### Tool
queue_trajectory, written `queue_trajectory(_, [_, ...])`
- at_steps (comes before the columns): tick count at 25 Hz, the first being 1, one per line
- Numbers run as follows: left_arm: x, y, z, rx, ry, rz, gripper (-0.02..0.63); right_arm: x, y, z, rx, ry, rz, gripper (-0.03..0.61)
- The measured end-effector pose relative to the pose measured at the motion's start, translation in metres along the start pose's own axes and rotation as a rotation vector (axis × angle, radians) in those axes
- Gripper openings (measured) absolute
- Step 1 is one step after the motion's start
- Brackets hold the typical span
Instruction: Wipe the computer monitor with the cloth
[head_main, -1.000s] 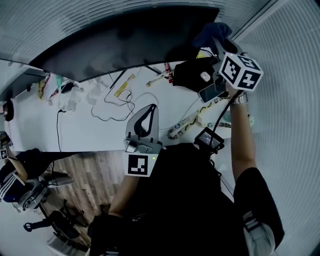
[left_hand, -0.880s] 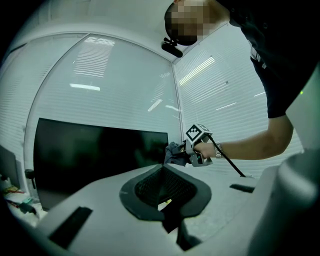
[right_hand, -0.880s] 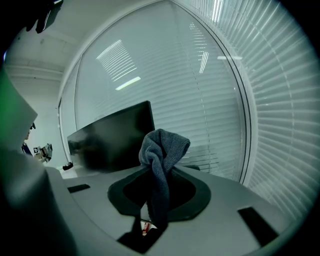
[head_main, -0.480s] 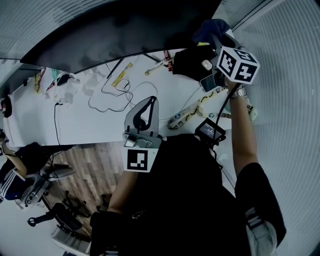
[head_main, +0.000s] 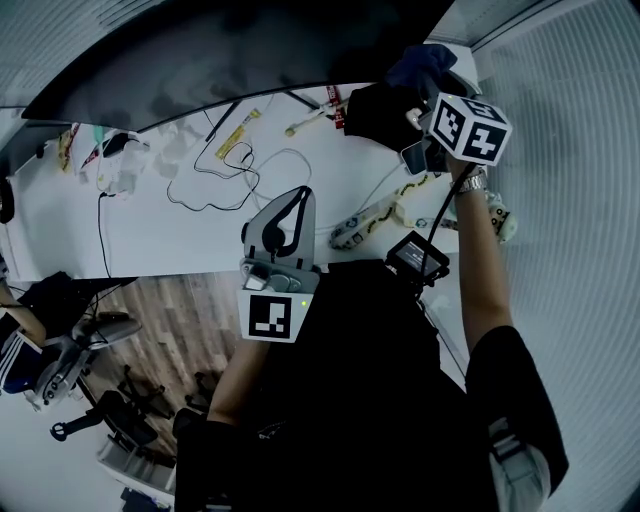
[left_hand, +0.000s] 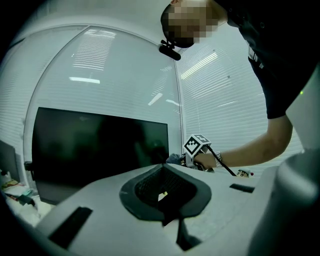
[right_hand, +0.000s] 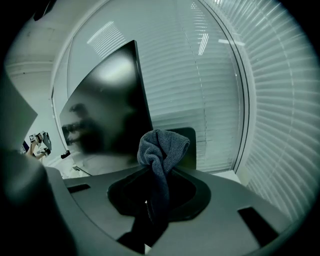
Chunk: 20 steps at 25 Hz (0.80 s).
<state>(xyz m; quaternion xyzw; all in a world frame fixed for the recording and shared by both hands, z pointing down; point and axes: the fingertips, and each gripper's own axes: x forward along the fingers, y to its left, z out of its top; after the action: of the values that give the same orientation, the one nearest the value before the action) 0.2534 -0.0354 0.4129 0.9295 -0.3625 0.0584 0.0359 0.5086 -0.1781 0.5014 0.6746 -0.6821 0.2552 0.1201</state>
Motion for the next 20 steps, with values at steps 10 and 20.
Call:
queue_trajectory(10, [0.012,0.002,-0.012,-0.023,0.019,-0.022,0.008,0.022,-0.007,-0.042,0.029,0.086,-0.015,0.075])
queue_trajectory(20, [0.013,0.015,-0.025,-0.038,0.037,0.0,0.008,0.042,-0.016,-0.078,0.033,0.167,-0.045,0.075])
